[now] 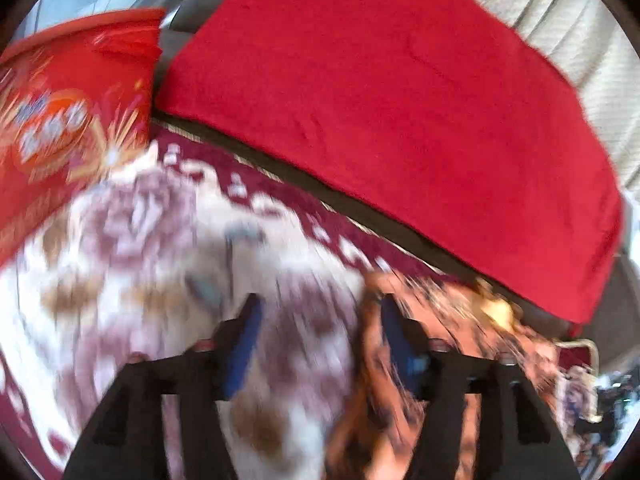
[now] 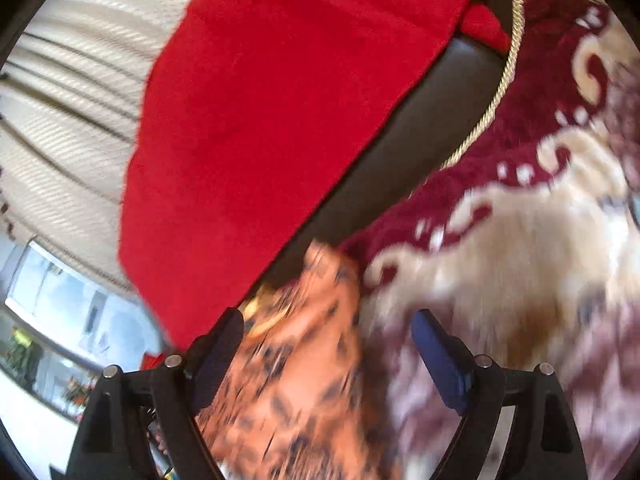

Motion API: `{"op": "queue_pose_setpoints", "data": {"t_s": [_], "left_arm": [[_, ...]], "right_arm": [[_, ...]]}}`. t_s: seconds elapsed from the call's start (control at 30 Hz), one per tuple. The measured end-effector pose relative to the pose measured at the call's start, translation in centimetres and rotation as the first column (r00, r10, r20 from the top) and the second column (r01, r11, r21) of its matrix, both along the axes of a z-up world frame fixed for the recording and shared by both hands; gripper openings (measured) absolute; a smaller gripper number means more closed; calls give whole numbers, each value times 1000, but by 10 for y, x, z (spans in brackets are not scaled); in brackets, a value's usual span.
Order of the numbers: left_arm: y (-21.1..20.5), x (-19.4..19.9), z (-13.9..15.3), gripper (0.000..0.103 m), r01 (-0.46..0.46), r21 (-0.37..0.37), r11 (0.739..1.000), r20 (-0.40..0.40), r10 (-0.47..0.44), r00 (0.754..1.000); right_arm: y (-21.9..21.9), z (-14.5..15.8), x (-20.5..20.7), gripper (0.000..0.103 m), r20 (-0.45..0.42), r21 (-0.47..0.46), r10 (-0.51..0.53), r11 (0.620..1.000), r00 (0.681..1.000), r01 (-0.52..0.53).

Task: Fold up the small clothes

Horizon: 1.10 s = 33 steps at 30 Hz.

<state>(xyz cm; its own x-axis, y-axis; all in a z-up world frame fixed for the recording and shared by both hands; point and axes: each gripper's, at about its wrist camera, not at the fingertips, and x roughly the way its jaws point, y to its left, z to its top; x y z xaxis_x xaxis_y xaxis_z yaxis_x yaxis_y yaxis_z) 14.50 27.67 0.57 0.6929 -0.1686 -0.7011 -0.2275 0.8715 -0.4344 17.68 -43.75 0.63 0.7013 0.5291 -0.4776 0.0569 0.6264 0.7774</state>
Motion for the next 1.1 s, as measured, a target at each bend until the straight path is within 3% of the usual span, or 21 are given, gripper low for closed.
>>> {"op": "queue_pose_setpoints", "data": {"t_s": [0.1, 0.23, 0.3, 0.37, 0.43, 0.53, 0.57, 0.6, 0.63, 0.67, 0.73, 0.87, 0.97, 1.1], "left_arm": [[-21, -39, -15, 71, 98, -55, 994, -17, -100, 995], [-51, -57, -40, 71, 122, -112, 986, -59, -129, 990], [-61, -55, -51, 71, 120, -166, 979, -81, -134, 988], [-68, -46, -59, 71, 115, -163, 980, -110, -134, 985], [-68, -34, -69, 71, 63, -158, 985, -136, -85, 987], [-65, -22, -72, 72, -2, -175, 985, -135, -22, 991], [-65, -17, -71, 69, -13, -163, 987, -134, -9, 991], [-66, -12, -70, 34, -18, -142, 990, -140, -2, 990], [-67, -5, -70, 22, -11, -118, 993, -162, -9, 987], [-67, -1, -70, 21, -6, -117, 993, -176, -15, 984], [-67, 6, -64, 18, -1, -92, 996, -176, -15, 984], [-69, 5, -20, 16, 30, -17, 999, -94, -32, 995], [-70, -14, 16, 8, 36, 11, 999, -15, -36, 999], [-77, -62, 43, 8, 78, 25, 997, 53, -79, 995]], "right_arm": [[17, -9, -46, 88, -5, 30, 67, 997, 998, -67], [52, -43, -84, 88, -87, 62, 149, 988, 985, -144], [64, -50, -92, 88, -100, 92, 139, 987, 985, -130], [75, -58, -90, 88, -120, 127, 130, 985, 984, -115], [81, -62, -85, 88, -140, 118, 85, 991, 987, -69], [81, -66, -65, 88, -162, 183, 2, 983, 987, 28], [82, -68, -60, 88, -179, 192, -9, 980, 984, 44], [84, -69, -54, 88, -192, 191, -17, 980, 981, 54], [88, -67, -48, 86, -200, 161, -29, 985, 979, 62], [92, -64, -44, 81, -191, 127, -35, 990, 981, 60], [98, -61, -31, 16, -195, 56, -36, 997, 980, 48], [111, -48, -16, 14, -181, -44, -24, 999, 983, 16], [113, -5, -28, 12, -79, -77, -10, 997, 997, 4], [109, 44, -61, 12, 8, -123, 5, 992, 1000, -4]]}}
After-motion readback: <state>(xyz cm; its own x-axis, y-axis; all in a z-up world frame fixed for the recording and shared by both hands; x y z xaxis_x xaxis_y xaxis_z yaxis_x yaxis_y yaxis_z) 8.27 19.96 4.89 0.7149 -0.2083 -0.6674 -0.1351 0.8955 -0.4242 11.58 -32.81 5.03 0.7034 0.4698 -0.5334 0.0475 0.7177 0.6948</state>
